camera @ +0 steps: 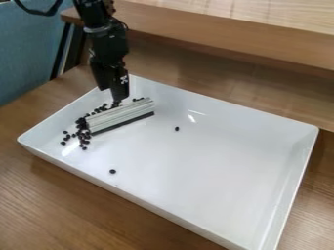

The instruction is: Sweep into pile

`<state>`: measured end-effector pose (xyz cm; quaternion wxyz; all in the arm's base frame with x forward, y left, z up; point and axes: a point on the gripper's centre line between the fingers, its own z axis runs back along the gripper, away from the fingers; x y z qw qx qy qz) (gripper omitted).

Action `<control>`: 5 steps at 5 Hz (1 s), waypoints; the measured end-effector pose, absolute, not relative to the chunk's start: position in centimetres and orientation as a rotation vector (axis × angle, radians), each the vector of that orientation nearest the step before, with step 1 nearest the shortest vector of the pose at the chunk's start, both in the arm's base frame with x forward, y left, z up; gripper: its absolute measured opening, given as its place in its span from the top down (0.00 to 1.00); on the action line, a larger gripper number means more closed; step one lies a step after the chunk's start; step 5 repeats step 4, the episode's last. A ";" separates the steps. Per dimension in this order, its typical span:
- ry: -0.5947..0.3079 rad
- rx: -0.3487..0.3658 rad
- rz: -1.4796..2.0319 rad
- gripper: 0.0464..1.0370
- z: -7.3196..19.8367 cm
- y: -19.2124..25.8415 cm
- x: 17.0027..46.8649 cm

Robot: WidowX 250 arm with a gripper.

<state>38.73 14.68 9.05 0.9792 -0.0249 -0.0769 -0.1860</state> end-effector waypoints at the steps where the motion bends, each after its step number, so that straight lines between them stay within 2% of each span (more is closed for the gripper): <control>1: -0.135 -0.070 -0.352 0.04 10.1 13.3 38.8; 2: -0.164 -0.084 -0.250 0.04 12.6 11.6 38.4; 3: -0.166 -0.117 -0.220 0.04 13.1 10.0 38.0; 4: -0.175 -0.121 -0.238 0.04 14.1 8.1 37.9; 5: -0.175 -0.121 -0.238 0.04 14.1 8.1 37.9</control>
